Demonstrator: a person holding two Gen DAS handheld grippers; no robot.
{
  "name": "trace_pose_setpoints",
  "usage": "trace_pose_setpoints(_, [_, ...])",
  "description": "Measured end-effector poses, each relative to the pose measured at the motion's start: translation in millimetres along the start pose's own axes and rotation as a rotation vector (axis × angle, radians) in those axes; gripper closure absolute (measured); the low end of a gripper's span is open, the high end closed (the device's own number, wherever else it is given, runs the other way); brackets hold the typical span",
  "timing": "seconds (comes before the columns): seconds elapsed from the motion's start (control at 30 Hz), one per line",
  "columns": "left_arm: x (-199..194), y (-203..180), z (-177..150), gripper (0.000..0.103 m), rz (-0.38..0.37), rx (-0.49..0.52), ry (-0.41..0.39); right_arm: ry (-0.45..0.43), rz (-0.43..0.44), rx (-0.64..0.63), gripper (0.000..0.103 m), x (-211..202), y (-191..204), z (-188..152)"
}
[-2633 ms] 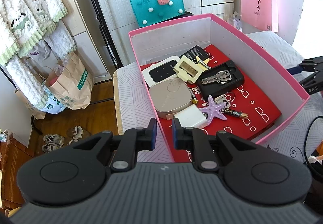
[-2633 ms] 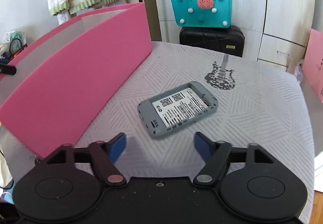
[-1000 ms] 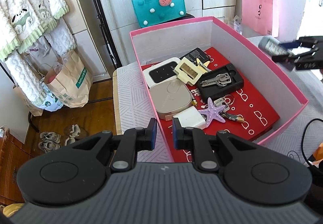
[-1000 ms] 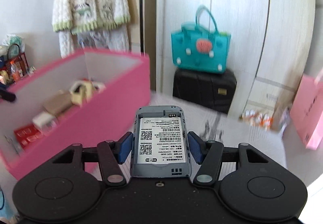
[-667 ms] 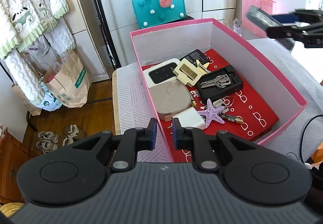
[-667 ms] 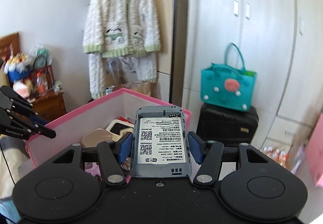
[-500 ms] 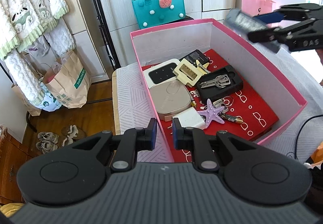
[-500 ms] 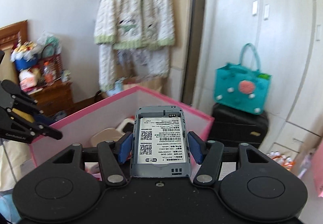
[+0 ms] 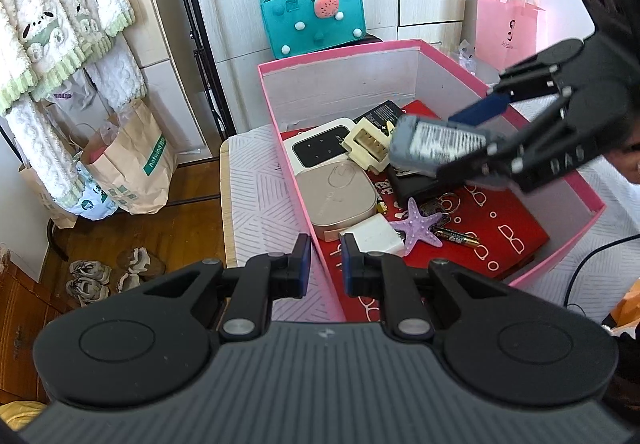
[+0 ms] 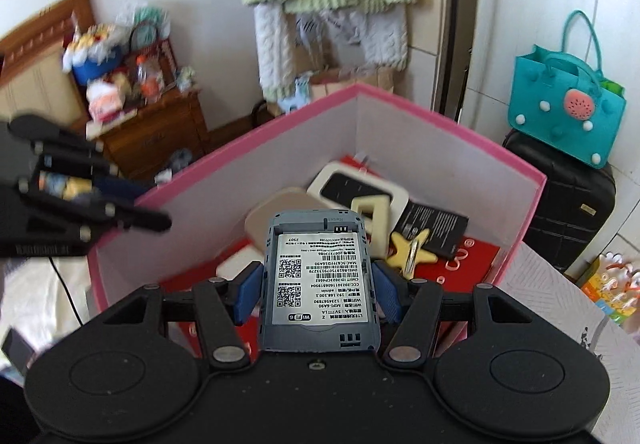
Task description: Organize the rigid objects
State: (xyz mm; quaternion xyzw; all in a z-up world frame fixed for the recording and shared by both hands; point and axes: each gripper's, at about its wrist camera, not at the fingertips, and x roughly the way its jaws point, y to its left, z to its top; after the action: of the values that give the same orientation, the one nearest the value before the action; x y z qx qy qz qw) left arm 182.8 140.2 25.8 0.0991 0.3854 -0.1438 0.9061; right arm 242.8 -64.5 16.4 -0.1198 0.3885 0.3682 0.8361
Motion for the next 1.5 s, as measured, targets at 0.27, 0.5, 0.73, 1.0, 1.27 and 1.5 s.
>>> trace_pose_setpoints(0.27, [1,1,0,0.089,0.0,-0.005,0.0,0.0,-0.127,-0.056,0.038,-6,5,-10])
trace_pose_setpoints(0.5, [1,-1,1,0.089,0.009,-0.016,0.007,-0.131,-0.117,0.031,0.037,-42,-7,-13])
trace_pose_setpoints(0.73, [3,1,2,0.089,0.019,-0.039,0.015,-0.212,-0.093,0.131,0.034,-66,-11,-27])
trace_pose_setpoints(1.0, [-1,-5,8,0.089,0.057,-0.04,0.04,-0.258,-0.078,0.175,0.032,-81,-1,-41])
trace_pose_setpoints(1.27, [-36,-16,20,0.033,0.156,-0.066,0.026,-0.224,-0.14,0.334,0.001,-90,-2,-44])
trace_pose_setpoints(1.5, [-56,-43,21,0.003,0.192,-0.063,0.005,-0.263,-0.231,0.438,0.001,-122,-1,-65])
